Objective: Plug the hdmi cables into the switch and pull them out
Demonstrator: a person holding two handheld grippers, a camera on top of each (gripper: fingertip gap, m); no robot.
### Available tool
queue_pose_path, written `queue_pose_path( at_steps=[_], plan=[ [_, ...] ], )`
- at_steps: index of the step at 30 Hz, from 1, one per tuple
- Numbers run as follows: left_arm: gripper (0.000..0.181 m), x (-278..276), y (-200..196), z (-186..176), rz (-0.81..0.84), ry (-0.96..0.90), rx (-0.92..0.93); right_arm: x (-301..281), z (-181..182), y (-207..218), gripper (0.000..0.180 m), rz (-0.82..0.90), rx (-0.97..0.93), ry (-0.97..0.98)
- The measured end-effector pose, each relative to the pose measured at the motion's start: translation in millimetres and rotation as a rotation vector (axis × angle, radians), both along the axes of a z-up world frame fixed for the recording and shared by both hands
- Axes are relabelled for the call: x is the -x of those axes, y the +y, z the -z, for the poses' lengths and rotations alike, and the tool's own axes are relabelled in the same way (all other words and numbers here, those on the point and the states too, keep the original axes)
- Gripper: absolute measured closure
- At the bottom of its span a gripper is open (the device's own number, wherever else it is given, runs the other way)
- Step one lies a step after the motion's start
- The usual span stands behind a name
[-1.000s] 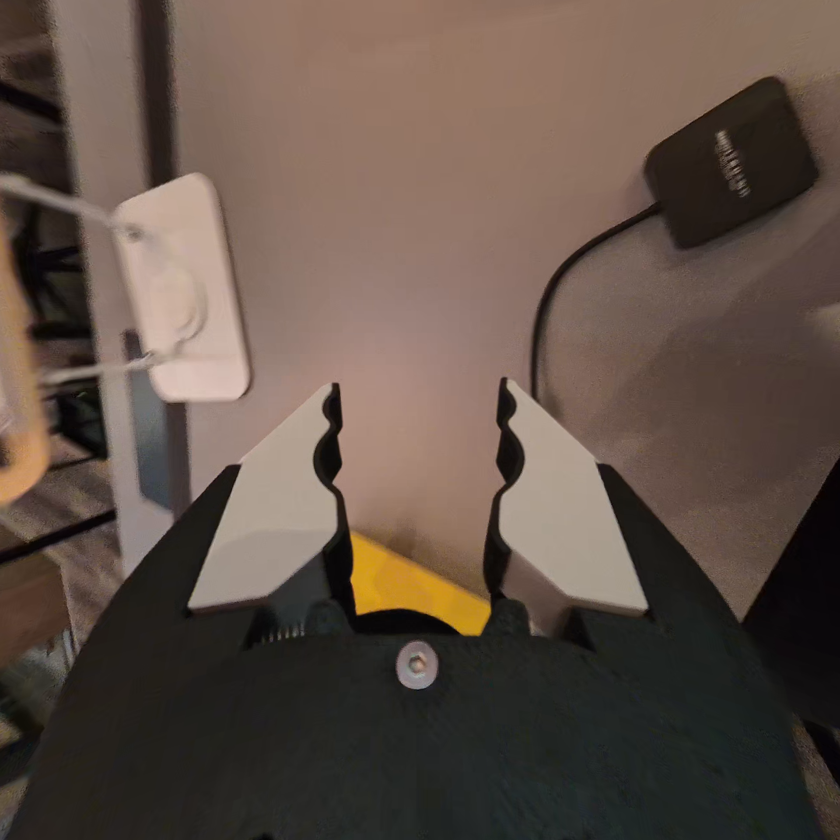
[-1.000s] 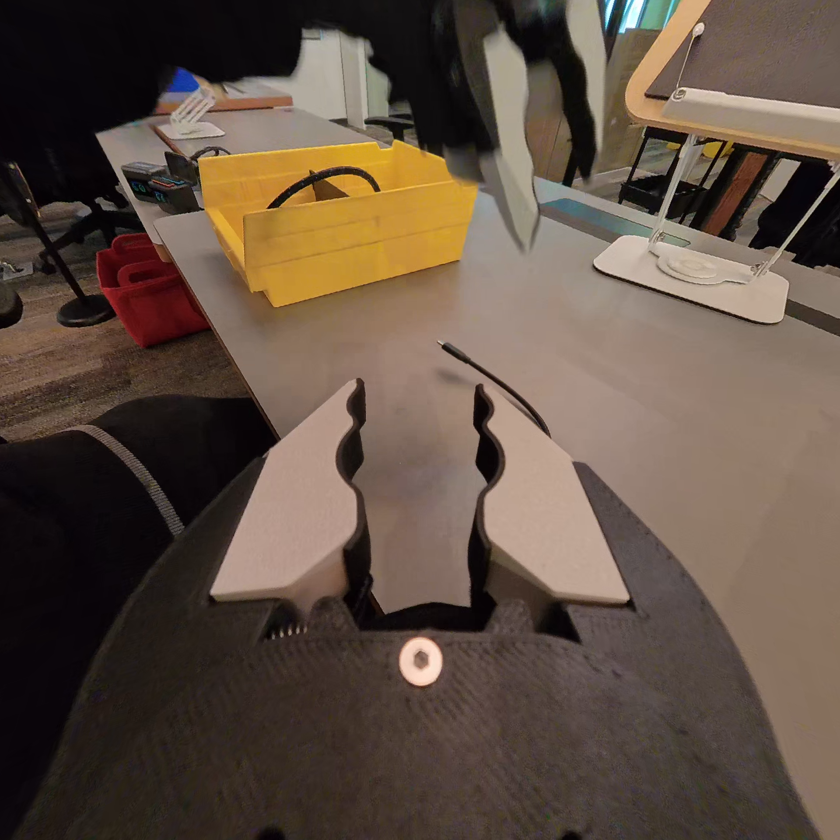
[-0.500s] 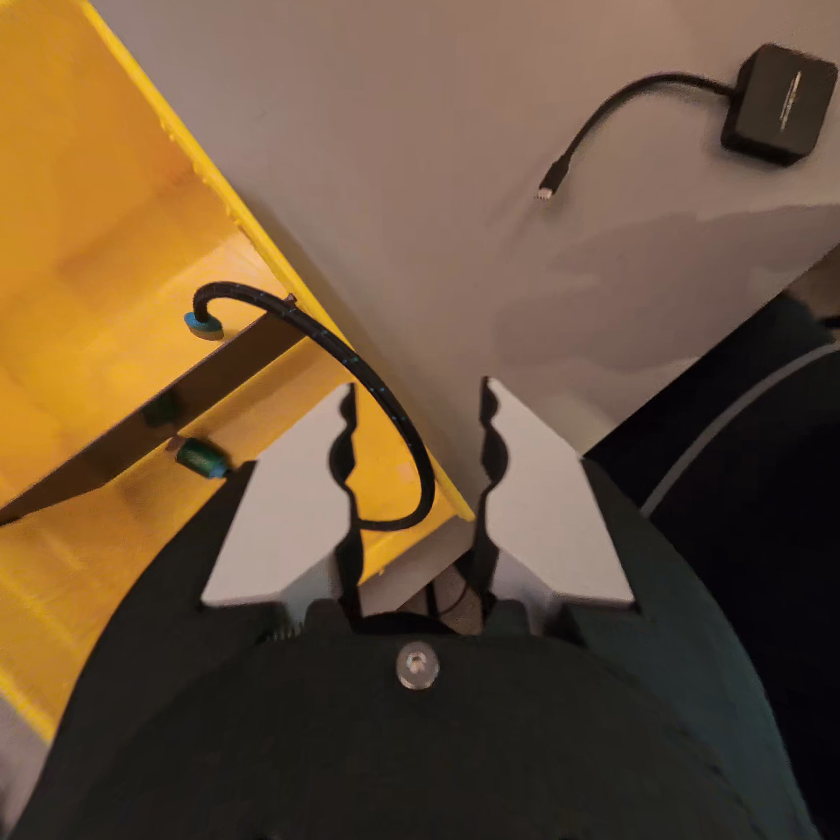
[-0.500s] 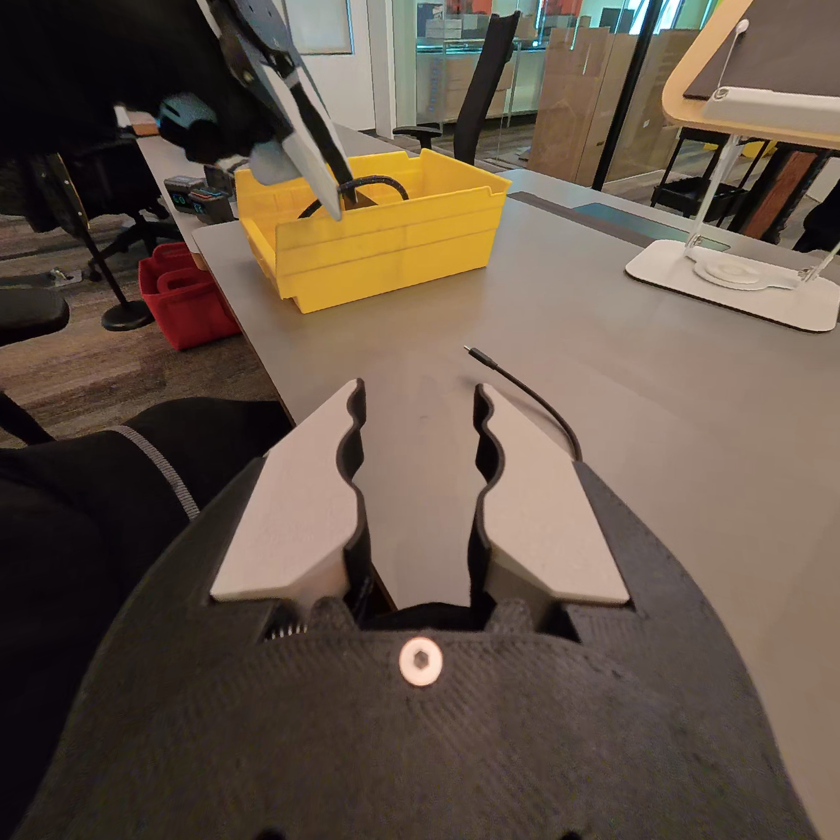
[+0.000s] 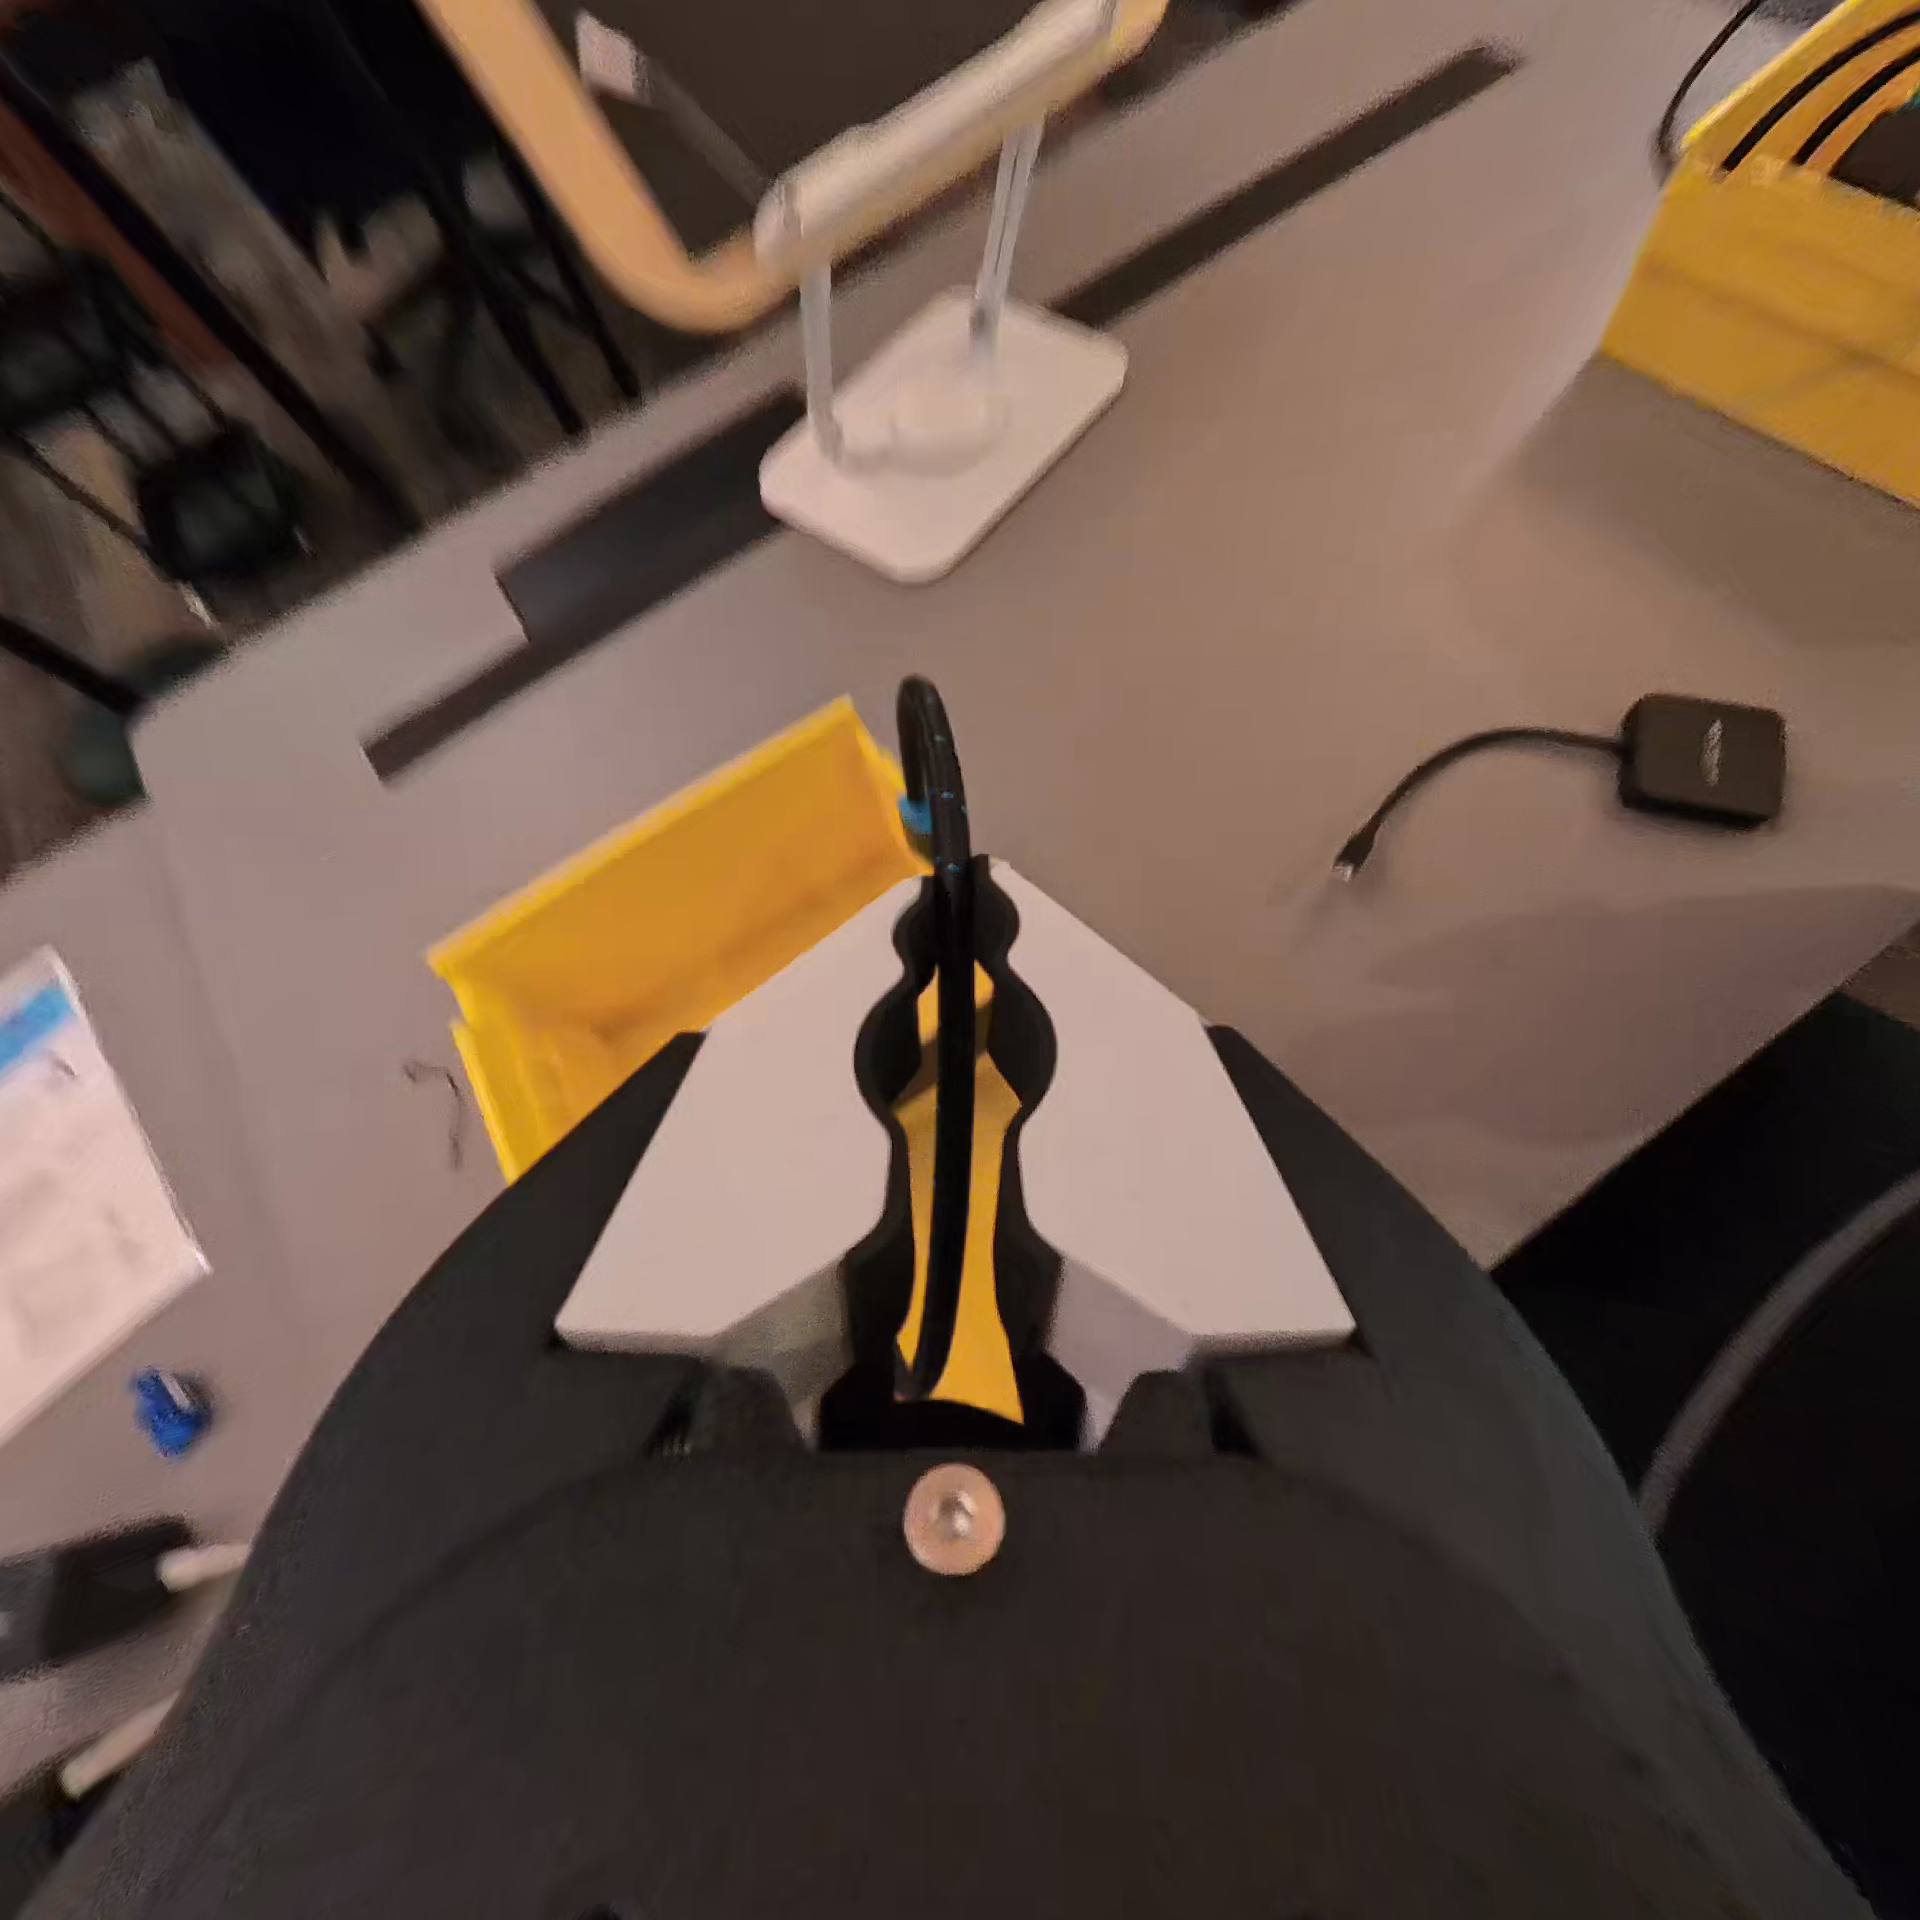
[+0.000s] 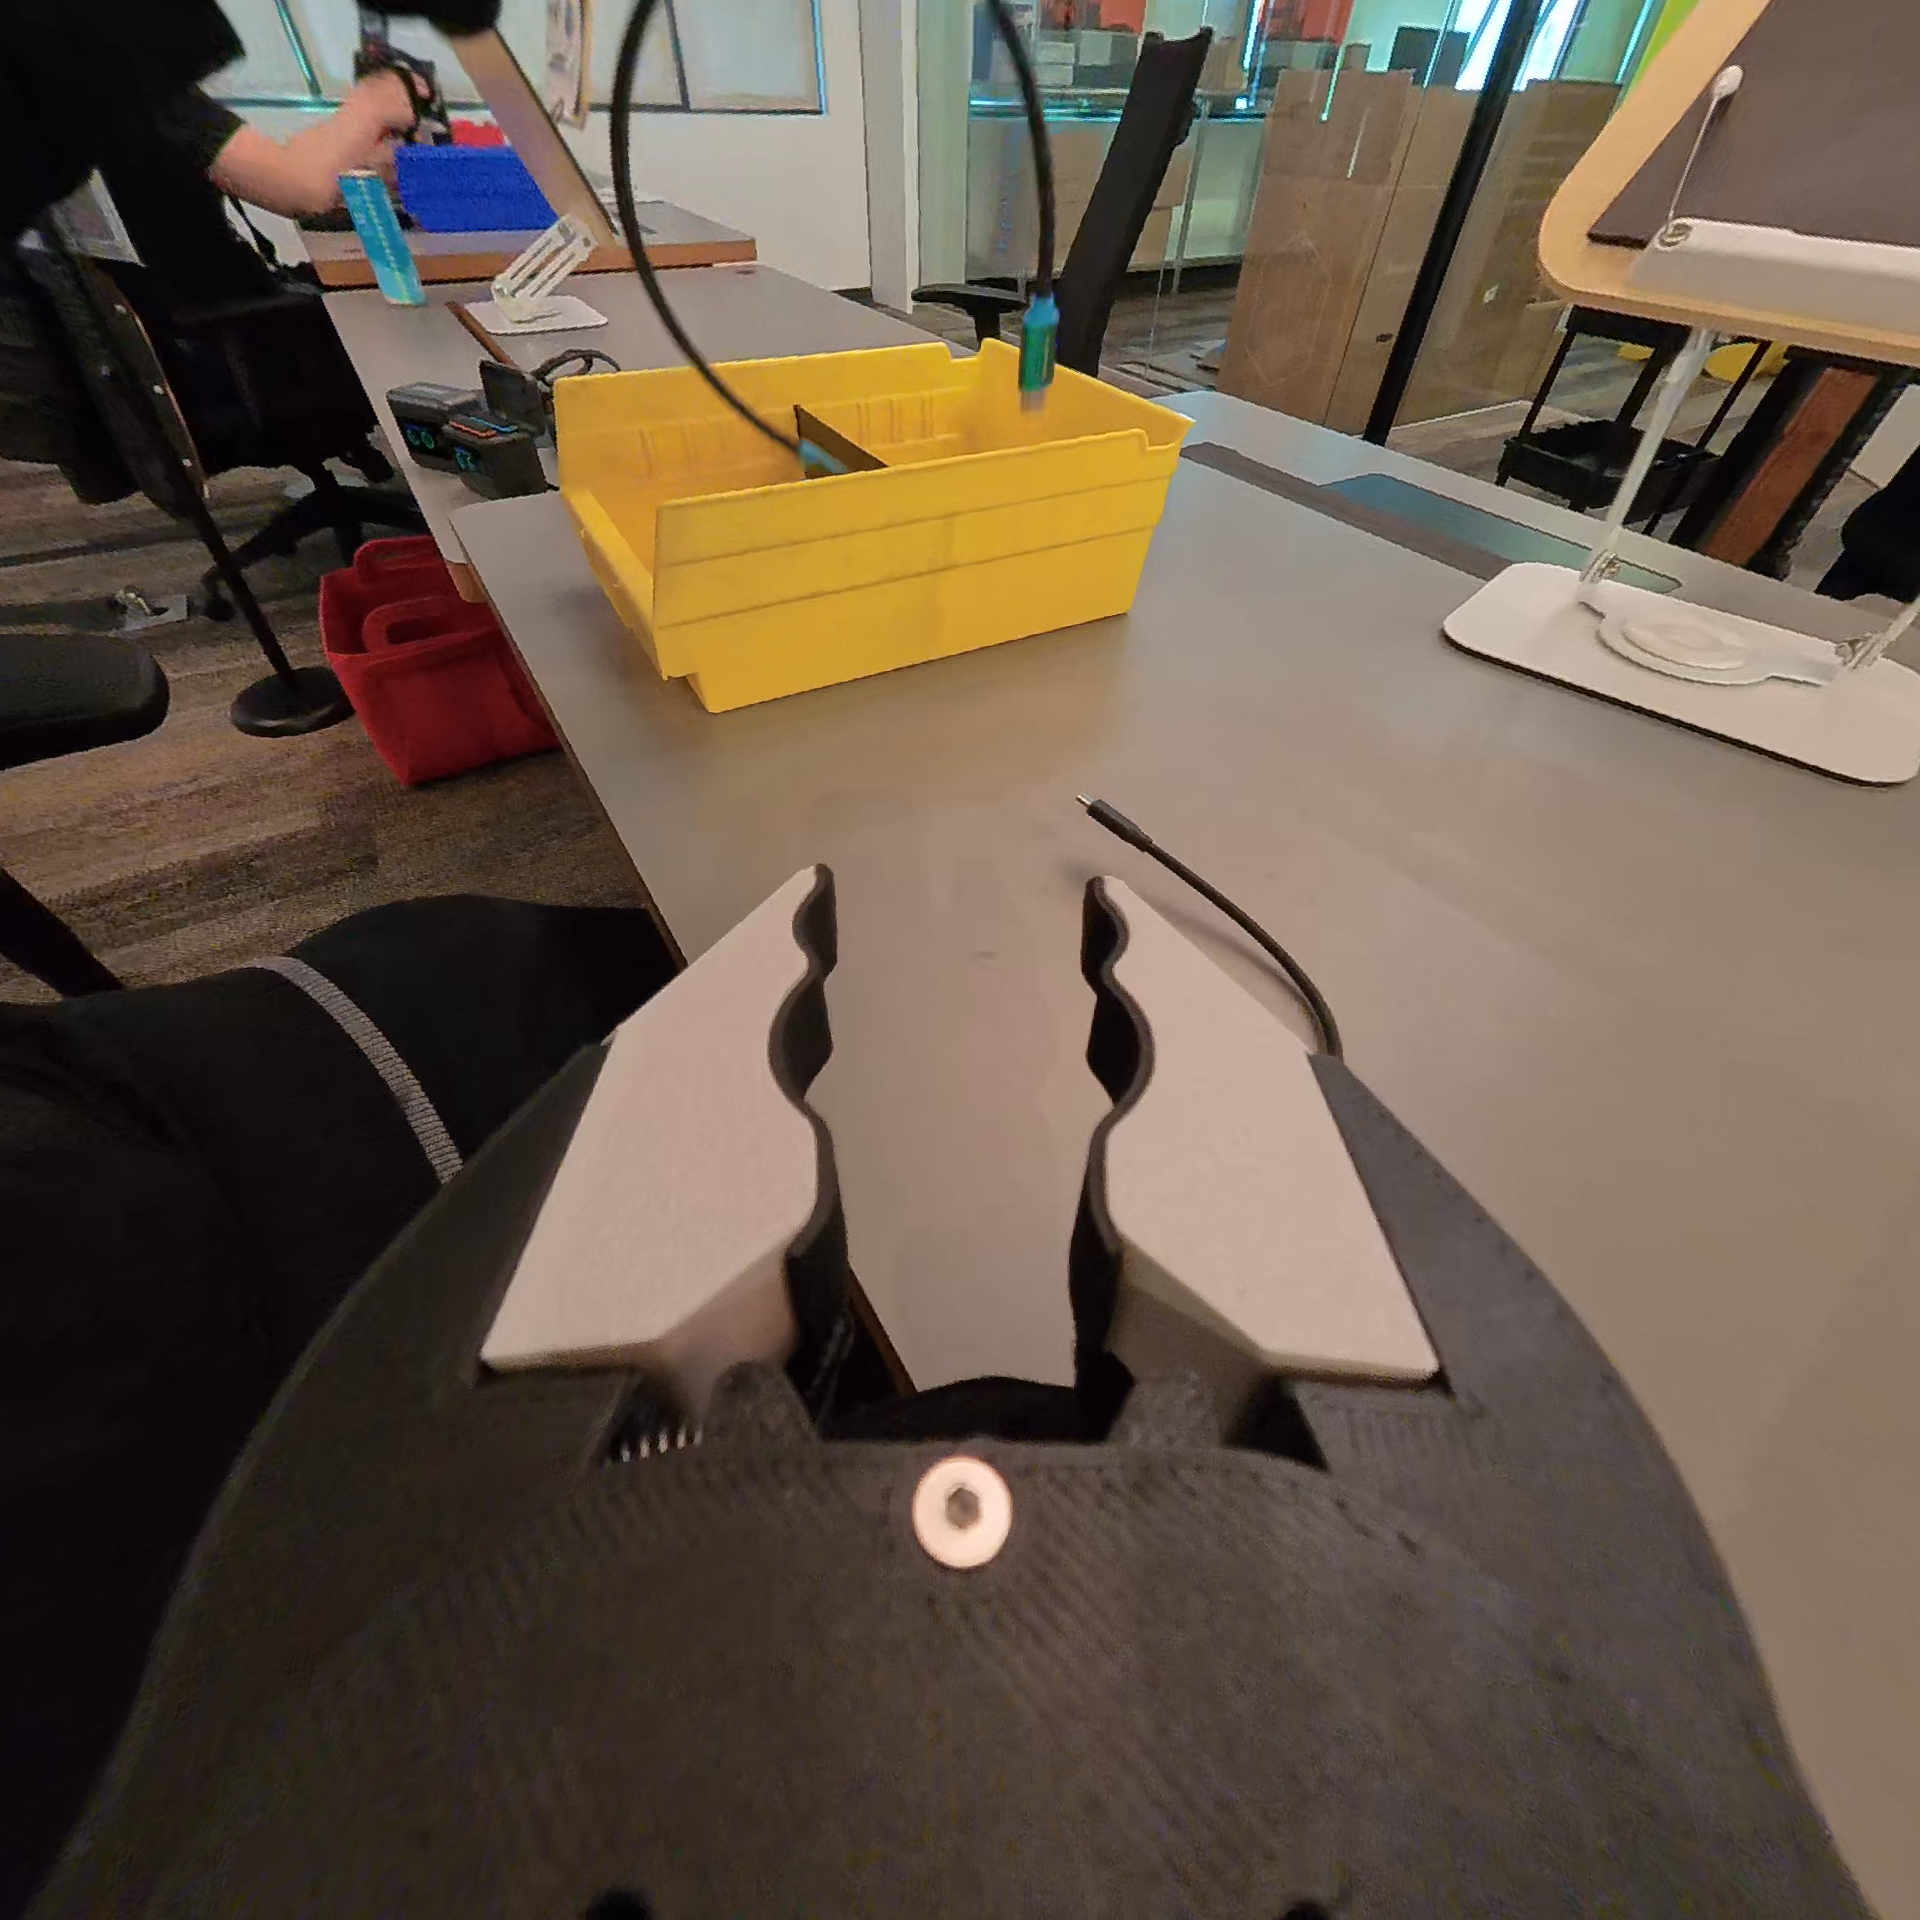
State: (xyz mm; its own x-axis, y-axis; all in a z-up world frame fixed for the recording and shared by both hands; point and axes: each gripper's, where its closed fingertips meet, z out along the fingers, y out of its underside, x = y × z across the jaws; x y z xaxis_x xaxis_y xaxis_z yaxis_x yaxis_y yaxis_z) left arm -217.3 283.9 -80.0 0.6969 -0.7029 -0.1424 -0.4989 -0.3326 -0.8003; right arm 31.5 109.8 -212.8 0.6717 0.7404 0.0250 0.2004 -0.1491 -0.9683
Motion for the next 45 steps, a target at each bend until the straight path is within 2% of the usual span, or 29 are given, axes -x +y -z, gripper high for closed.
queue_pose_path(
  at_steps=[5, 9, 12, 18, 24, 28, 33, 36, 42, 43, 45],
  plan=[
    [0.177, -50.8, -5.7, -94.0, 0.105, -0.045, -0.244, 2.3, -0.2, -0.6, 0.134, -0.004, -0.001, -0.007],
    [0.178, -108.3, -14.9, -131.9, 0.239, -0.072, -0.324, 3.1, -3.3, -2.0, 0.134, -0.005, -0.013, -0.014],
    [0.178, -155.5, -18.1, -125.6, 0.333, -0.097, -0.311, 2.9, -5.5, -2.7, 0.133, -0.006, -0.02, -0.01],
    [0.177, -239.2, -43.2, -86.2, 0.512, -0.235, -0.258, -5.2, -4.4, 4.4, 0.127, 0.037, 0.011, 0.026],
    [0.177, -285.0, -88.7, -81.1, 0.681, -0.426, -0.287, -32.3, -10.2, 34.2, 0.126, 0.127, 0.21, 0.387],
    [0.178, -289.4, -110.0, -90.1, 0.775, -0.553, -0.256, -53.8, -30.3, 56.7, 0.124, 0.123, 0.286, 0.738],
    [0.177, -286.6, -123.4, -106.9, 0.861, -0.738, -0.205, -70.1, -46.6, 84.2, 0.109, 0.13, 0.256, 0.875],
    [0.178, -292.2, -126.7, -108.3, 0.891, -0.825, -0.161, -73.9, -65.4, 93.5, 0.106, 0.046, 0.249, 0.97],
    [0.177, -310.0, -119.9, -95.0, 0.919, -0.918, -0.069, -94.9, -94.6, 113.5, 0.12, -0.032, 0.194, 1.081],
    [0.178, -310.6, -117.3, -92.9, 0.918, -0.944, -0.047, -100.4, -97.4, 116.8, 0.125, -0.022, 0.176, 1.087],
    [0.177, -309.9, -109.7, -87.7, 0.901, -0.984, -0.013, -111.2, -100.8, 120.9, 0.158, 0.001, 0.128, 1.071]
  ],
)
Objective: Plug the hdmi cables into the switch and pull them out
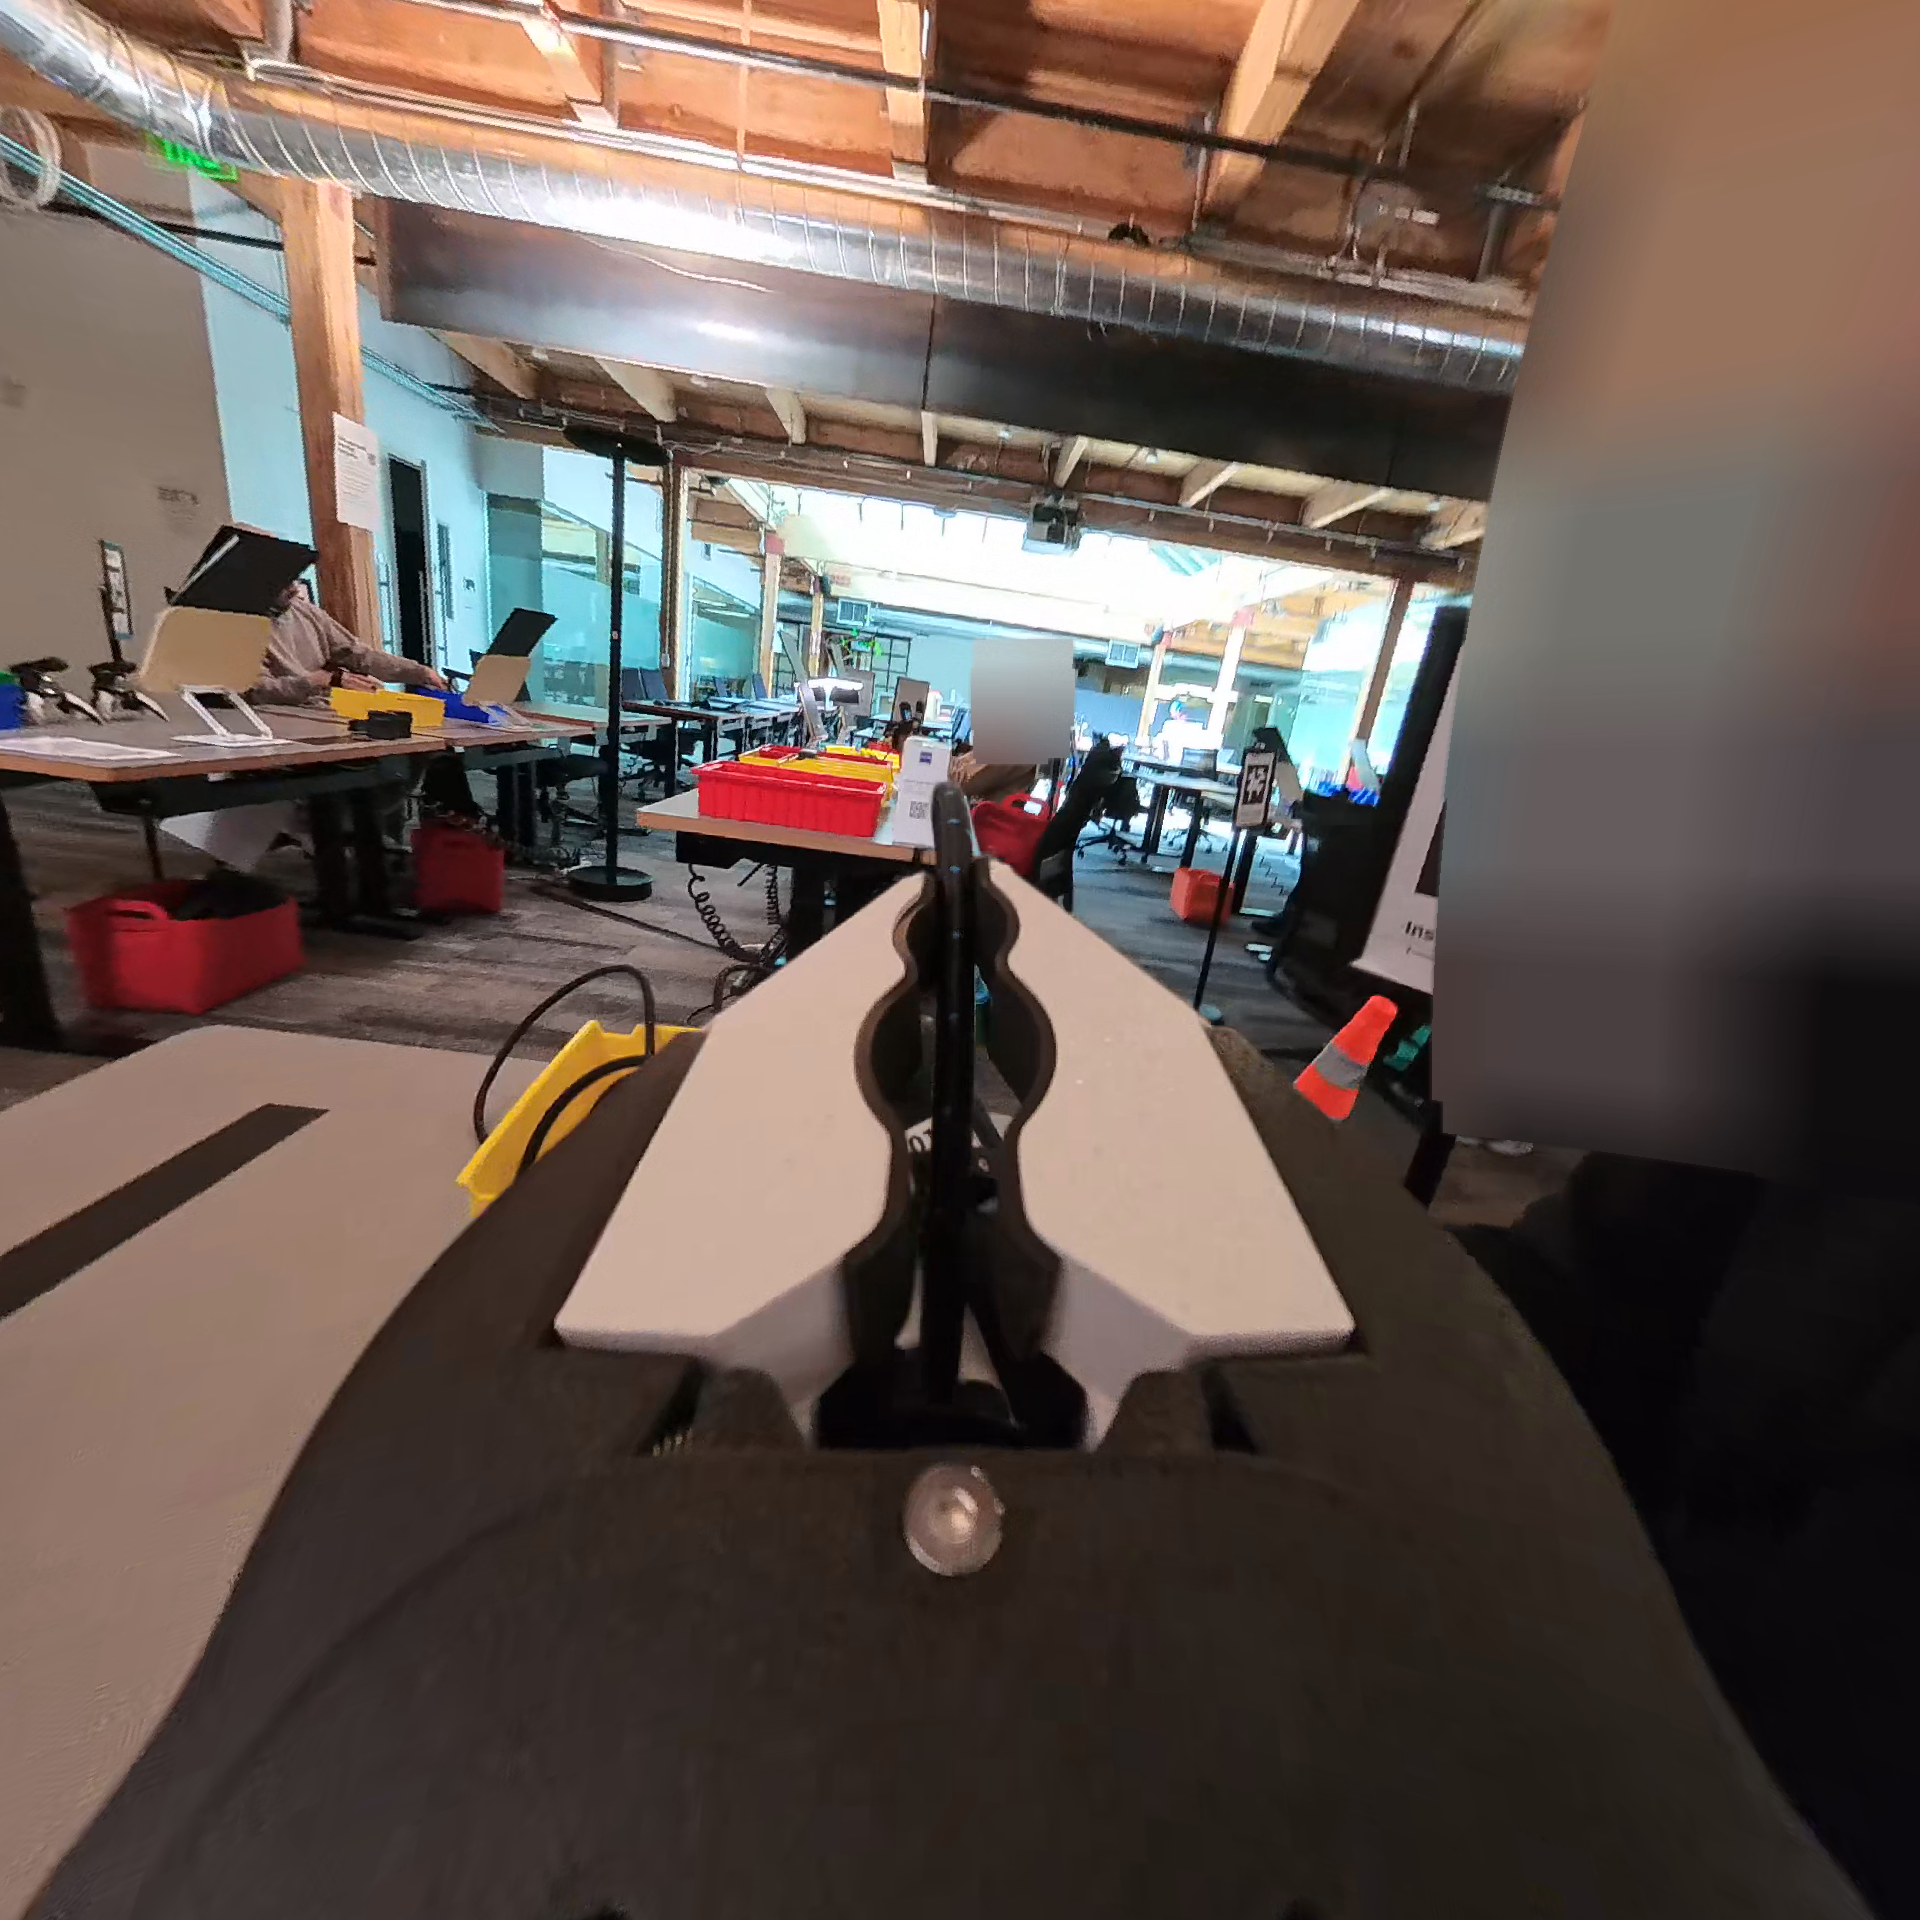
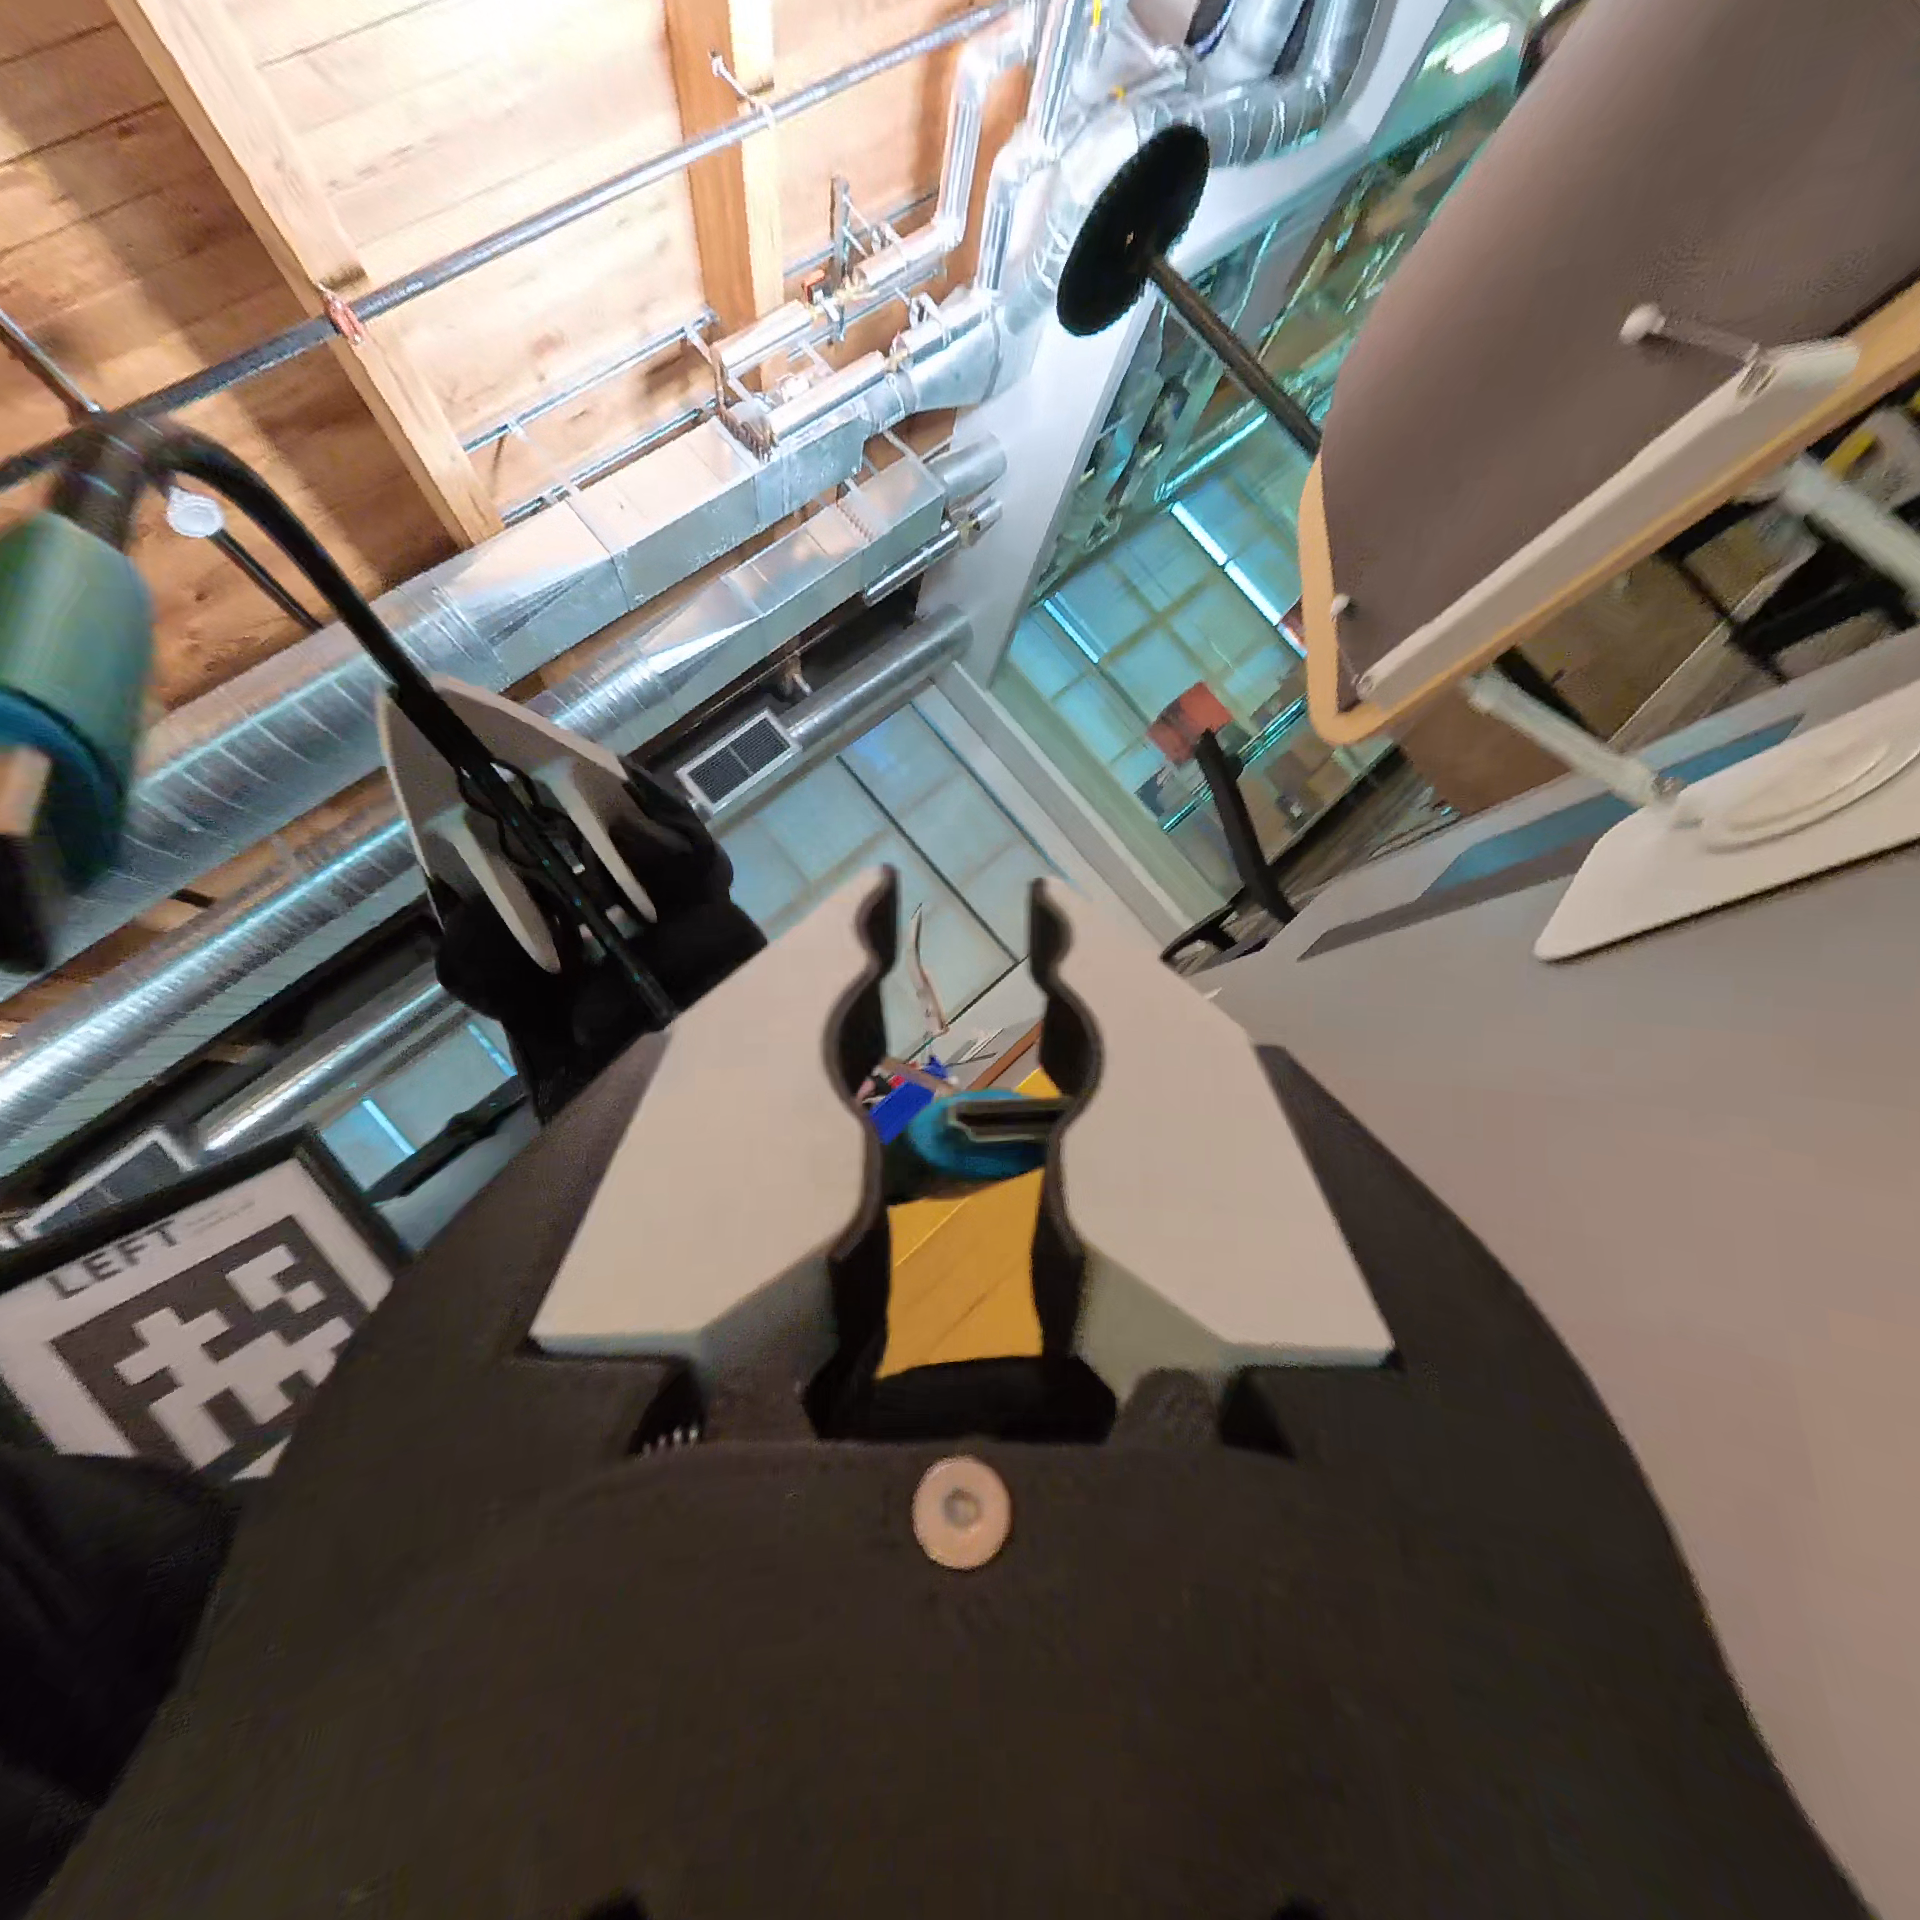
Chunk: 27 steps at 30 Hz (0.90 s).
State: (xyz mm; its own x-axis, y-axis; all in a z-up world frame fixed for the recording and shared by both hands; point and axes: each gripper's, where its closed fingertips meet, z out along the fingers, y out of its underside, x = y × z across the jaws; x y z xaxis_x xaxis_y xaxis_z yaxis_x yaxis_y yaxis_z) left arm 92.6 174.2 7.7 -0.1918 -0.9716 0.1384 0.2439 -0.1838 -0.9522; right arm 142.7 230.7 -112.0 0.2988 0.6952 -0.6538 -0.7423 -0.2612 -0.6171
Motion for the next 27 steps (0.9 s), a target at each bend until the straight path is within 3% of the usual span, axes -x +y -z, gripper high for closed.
queue_pose_path(
  at_steps=[2, 15, 22, 24, 27],
  plan=[
    [0.177, 3.2, 8.7, 6.6, 0.008, -0.019, 0.048, -10.2, -3.3, 3.5, 0.173, 0.027, -0.018, -0.007],
    [0.178, 2.7, 66.4, 88.6, -0.038, 0.039, 0.32, -31.5, 16.4, 16.8, 0.174, 0.136, 0.008, -0.153],
    [0.178, 6.5, 84.9, 109.6, -0.098, 0.06, 0.386, -27.7, 43.1, 22.3, 0.174, 0.132, 0.097, -0.229],
    [0.178, 10.4, 92.6, 113.5, -0.138, 0.062, 0.402, -27.3, 60.3, 27.0, 0.166, 0.162, 0.164, -0.305],
    [0.177, 15.5, 104.9, 126.9, -0.193, 0.089, 0.445, -33.8, 82.8, 33.8, 0.138, 0.224, 0.253, -0.379]
  ],
)
